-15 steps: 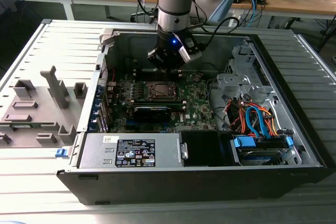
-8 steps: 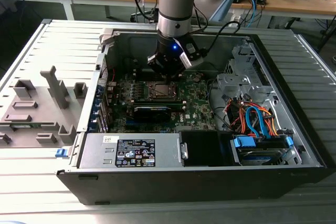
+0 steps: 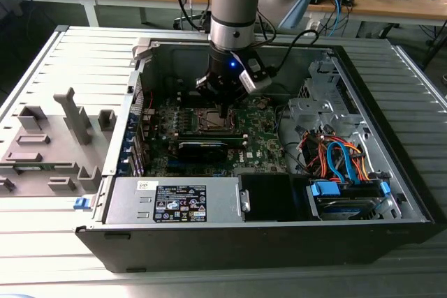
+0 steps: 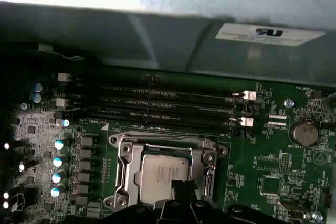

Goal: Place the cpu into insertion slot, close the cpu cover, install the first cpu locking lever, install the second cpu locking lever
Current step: 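Install the first cpu locking lever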

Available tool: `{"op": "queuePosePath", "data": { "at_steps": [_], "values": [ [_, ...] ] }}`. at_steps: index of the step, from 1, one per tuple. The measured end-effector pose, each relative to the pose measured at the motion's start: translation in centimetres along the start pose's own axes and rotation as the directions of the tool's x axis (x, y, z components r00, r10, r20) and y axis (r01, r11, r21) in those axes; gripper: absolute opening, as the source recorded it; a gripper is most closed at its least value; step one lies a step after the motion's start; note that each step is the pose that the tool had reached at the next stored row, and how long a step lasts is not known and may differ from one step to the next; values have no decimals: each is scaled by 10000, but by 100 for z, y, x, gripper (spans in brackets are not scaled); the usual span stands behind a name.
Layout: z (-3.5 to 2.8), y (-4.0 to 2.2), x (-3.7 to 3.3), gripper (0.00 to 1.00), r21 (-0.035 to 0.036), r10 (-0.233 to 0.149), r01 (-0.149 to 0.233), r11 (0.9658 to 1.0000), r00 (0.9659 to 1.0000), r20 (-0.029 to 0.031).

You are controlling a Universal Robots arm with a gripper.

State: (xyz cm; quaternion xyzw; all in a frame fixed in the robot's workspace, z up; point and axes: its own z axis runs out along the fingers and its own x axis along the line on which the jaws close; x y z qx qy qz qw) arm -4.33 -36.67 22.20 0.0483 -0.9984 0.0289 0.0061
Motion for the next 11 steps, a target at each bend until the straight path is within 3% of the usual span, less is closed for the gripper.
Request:
{"op": "queuePosePath", "data": {
  "at_steps": [3, 6, 11],
  "values": [
    [-46, -5, 0, 11, -3, 0, 0, 10000, 10000, 1],
    [-146, -11, 2, 11, -1, 0, 0, 10000, 10000, 0],
    [-223, -16, 3, 11, -4, 0, 0, 10000, 10000, 1]
  ]
}}
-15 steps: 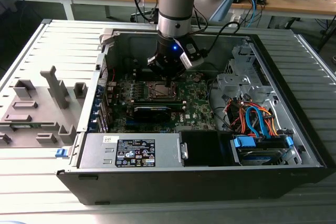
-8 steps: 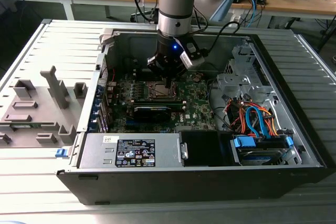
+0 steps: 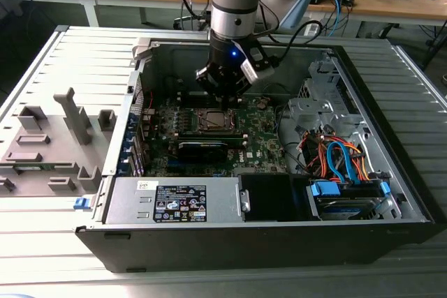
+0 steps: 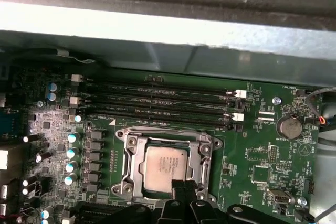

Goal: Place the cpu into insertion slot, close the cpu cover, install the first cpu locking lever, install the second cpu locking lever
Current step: 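Install the first cpu locking lever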

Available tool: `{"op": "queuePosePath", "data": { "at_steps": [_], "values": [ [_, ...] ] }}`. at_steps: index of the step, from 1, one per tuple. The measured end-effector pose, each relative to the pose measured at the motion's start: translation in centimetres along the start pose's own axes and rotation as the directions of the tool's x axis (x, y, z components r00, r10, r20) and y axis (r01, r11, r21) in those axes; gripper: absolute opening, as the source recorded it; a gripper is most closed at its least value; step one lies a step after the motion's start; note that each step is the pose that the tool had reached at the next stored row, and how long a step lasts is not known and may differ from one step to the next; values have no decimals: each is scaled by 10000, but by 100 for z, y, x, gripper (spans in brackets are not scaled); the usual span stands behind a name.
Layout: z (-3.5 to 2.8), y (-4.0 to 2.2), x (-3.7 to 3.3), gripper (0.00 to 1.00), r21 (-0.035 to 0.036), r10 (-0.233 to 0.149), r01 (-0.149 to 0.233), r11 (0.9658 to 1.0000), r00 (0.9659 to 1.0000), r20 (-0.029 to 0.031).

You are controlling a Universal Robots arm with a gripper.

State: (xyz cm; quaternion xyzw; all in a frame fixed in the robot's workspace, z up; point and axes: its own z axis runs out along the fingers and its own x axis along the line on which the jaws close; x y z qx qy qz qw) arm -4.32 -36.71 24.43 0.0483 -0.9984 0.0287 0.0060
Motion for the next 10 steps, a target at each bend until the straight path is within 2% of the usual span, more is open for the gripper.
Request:
{"op": "queuePosePath", "data": {
  "at_steps": [2, 10],
  "values": [
    [-20, -1, 0, 11, -1, 0, 0, 10000, 10000, 0],
    [-24, -1, 0, 11, -1, -1, 1, 10000, 10000, 0]
  ]
}}
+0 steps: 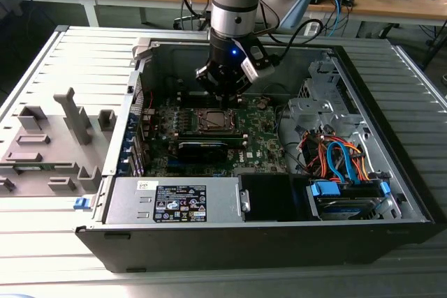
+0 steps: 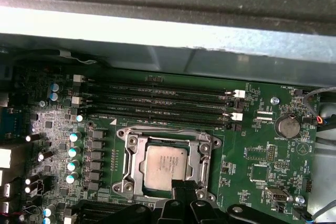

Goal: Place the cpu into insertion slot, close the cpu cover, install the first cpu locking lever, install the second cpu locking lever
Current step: 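Install the second cpu locking lever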

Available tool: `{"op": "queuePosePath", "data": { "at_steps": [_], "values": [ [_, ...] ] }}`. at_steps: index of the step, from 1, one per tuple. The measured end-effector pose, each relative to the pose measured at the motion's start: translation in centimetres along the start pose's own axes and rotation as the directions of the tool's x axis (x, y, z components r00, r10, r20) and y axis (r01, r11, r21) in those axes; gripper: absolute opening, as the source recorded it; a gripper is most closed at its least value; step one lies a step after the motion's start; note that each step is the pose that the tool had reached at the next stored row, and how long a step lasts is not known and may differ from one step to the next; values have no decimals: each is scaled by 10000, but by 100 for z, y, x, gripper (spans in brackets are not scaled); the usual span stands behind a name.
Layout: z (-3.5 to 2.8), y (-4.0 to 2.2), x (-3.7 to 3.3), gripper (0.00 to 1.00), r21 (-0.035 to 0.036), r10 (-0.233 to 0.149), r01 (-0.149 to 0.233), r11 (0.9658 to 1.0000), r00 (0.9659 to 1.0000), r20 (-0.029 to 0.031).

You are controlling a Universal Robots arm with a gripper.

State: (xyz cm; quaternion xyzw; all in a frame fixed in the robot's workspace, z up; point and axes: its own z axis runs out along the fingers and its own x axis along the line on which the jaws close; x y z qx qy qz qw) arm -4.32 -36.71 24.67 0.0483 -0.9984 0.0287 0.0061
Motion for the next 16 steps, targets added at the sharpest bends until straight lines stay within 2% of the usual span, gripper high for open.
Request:
{"op": "queuePosePath", "data": {
  "at_steps": [8, 15, 16],
  "values": [
    [1, -16, 1, 11, 1, -1, 1, 10000, 10000, 0],
    [14, -125, 2, 11, 8, 1, -1, 10000, 10000, -1],
    [19, -144, -3, 11, -10, 1, -1, 10000, 10000, 0]
  ]
}}
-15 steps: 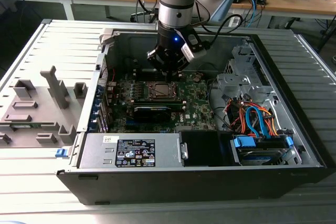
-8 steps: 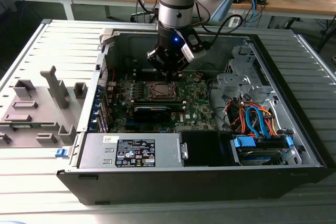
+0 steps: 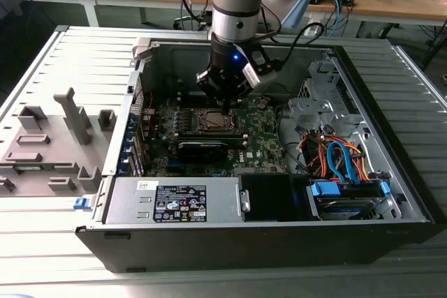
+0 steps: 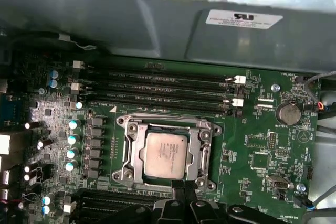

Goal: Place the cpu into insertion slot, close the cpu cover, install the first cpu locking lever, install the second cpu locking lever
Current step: 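Install the second cpu locking lever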

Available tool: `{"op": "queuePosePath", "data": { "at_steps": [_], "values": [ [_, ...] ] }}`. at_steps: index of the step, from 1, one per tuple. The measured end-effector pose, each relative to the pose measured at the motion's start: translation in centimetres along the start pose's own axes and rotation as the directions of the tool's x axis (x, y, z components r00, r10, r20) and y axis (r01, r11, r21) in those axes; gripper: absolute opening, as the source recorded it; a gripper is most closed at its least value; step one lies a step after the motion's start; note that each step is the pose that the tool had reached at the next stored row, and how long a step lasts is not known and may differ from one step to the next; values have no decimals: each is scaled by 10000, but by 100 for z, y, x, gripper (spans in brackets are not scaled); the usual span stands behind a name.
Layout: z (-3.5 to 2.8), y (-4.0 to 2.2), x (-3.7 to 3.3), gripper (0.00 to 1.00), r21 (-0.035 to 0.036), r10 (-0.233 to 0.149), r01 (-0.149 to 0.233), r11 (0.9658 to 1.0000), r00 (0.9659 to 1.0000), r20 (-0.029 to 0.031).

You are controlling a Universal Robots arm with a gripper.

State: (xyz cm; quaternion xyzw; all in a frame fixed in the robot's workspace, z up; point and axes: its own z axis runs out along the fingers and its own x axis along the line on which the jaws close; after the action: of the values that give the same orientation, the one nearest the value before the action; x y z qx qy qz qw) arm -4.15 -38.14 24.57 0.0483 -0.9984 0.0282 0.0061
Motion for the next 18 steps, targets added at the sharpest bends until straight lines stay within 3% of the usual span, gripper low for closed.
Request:
{"op": "queuePosePath", "data": {
  "at_steps": [2, 3, 12, 16, 18],
  "values": [
    [14, -47, -36, 11, -161, -3, 3, 9999, 10000, 3],
    [18, -62, -47, 11, -180, -3, 3, 9998, 10000, 3],
    [71, -143, -73, 11, -182, -4, 4, 9998, 10000, -7],
    [122, -221, -72, 11, -181, -4, 4, 9998, 10000, -9],
    [179, -236, -72, 11, -181, -3, 3, 9998, 10000, -9]
  ]
}}
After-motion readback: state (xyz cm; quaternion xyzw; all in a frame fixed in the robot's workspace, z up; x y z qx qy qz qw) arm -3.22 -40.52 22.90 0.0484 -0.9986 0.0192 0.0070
